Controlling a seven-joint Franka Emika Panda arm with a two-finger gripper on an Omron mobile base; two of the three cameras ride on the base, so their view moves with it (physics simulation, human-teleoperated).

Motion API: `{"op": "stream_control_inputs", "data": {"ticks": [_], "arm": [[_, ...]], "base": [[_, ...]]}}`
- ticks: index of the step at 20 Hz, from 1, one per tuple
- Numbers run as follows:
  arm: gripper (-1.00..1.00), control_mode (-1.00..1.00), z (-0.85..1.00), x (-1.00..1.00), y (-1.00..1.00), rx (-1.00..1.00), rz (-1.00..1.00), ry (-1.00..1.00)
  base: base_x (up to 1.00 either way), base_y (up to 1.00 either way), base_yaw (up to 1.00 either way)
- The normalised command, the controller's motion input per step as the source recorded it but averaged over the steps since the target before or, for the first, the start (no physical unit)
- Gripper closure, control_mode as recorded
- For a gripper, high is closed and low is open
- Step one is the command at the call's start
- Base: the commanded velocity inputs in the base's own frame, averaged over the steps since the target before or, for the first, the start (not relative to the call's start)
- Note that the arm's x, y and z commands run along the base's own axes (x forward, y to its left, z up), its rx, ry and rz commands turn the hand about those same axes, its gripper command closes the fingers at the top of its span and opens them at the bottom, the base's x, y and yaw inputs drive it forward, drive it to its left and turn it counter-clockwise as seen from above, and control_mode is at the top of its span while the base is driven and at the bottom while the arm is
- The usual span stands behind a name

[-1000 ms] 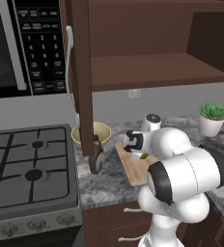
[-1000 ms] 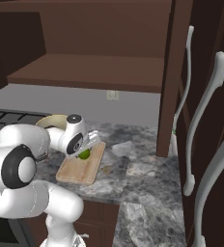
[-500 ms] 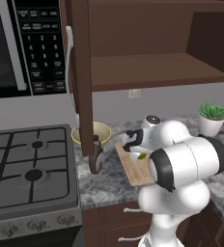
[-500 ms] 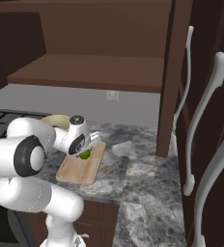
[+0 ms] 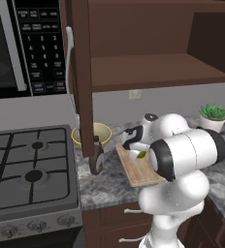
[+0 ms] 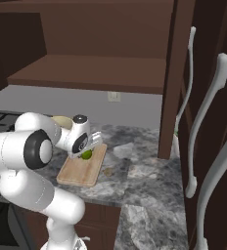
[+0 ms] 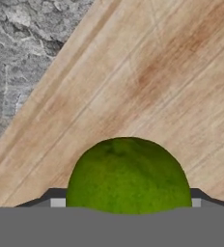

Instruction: Open the cabinet. Place the bowl and condiment on the counter. Then place the lime and garlic on the cutting board.

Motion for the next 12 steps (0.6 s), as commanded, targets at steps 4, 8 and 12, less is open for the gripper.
{"op": "stream_control_inputs", "data": {"ticks": [4,8,12], "arm": [[-1.0,-1.0,-0.2,0.0,0.11,0.0,-0.04,-0.02],[-1.0,-1.0,-0.12,-0.03,0.1,0.01,-0.03,-0.02],[-1.0,-1.0,0.05,-0.1,0.02,0.01,-0.03,-0.05]], "base": [[0.0,0.0,0.0],[0.0,0.0,0.0],[0.0,0.0,0.0]]}}
